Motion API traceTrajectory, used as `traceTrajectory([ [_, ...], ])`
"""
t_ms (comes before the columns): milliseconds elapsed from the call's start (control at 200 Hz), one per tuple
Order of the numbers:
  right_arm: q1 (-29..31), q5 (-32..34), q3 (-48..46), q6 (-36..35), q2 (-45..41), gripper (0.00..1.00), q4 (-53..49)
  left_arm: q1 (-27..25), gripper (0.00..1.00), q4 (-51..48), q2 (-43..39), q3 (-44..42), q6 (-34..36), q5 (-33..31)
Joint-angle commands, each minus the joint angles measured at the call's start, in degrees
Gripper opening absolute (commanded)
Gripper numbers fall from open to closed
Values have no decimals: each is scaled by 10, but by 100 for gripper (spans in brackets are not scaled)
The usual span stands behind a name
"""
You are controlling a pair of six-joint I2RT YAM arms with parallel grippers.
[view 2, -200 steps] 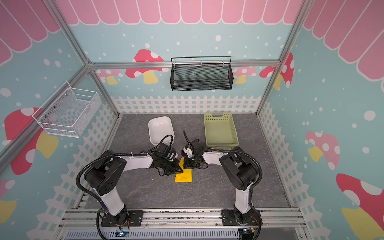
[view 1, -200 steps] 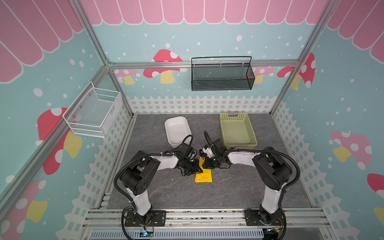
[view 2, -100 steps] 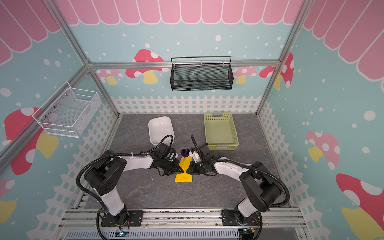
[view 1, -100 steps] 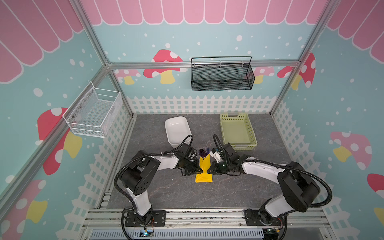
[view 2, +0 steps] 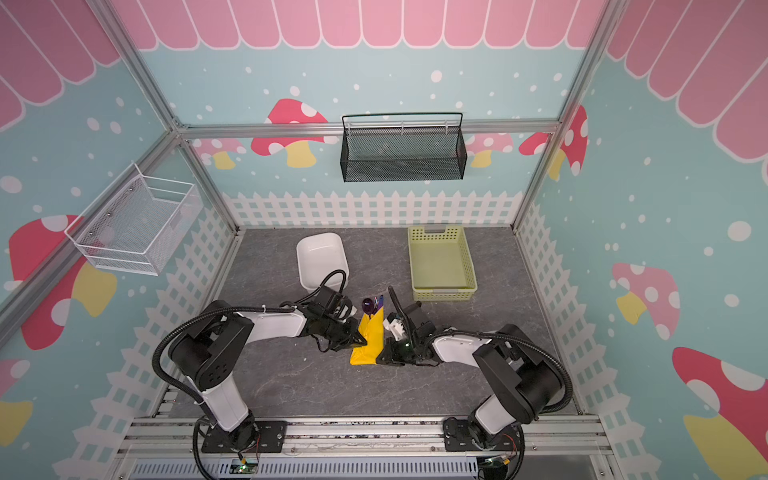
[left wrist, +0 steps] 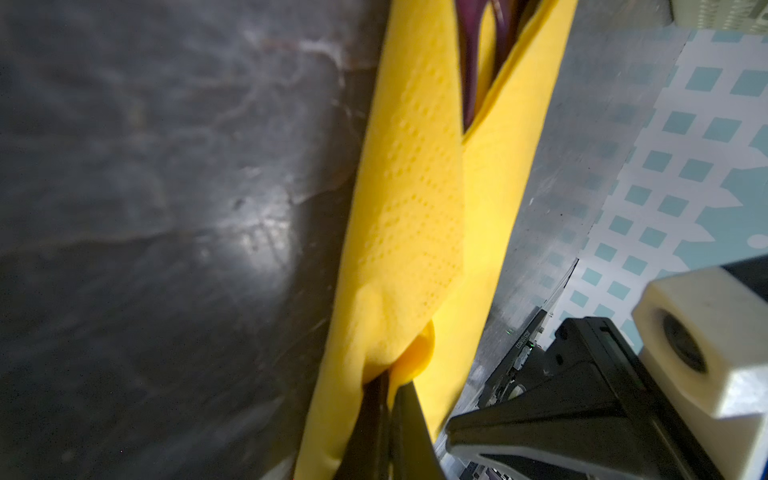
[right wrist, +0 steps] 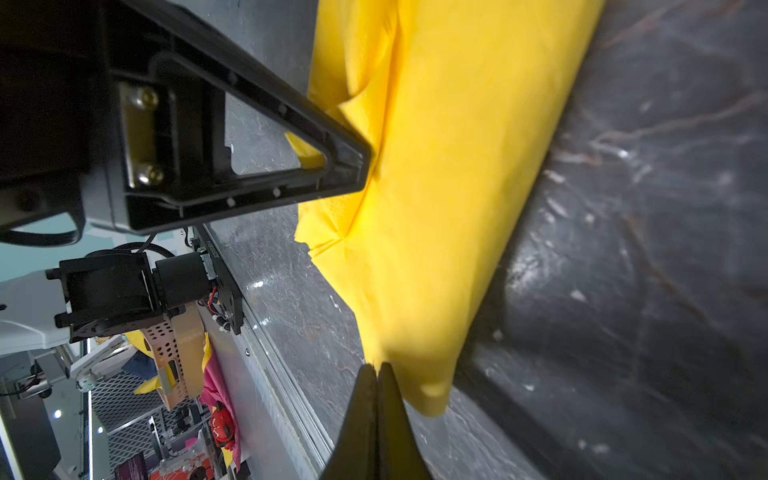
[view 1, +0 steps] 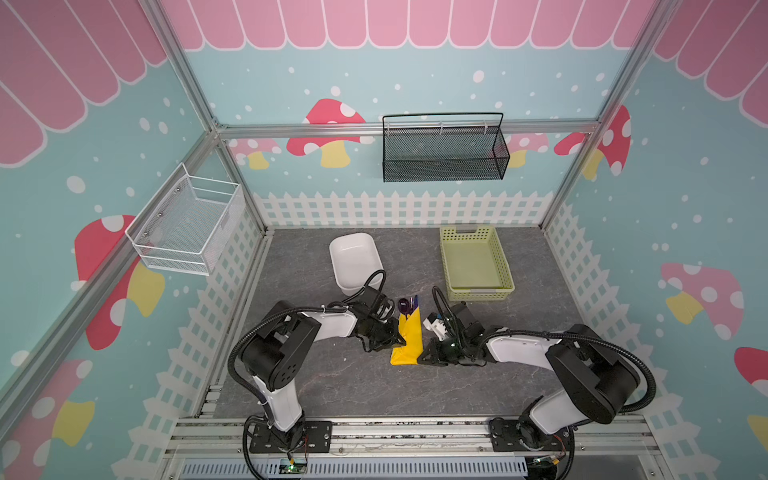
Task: Place the utensils on the paper napkin and roll it up
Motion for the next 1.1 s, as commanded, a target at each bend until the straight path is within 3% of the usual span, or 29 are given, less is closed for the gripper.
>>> traceTrajectory([
  [0,1,-9,6,9,13,4,33,-3,0,-11,1,-7,-5,-22],
  [791,2,-5,-14,17,63,3,69,-4,0,-21,-50,36,-28,2],
  [1091,1,-4,-15,18,61,3,70,-10,0,6,-19,69,-54,28],
])
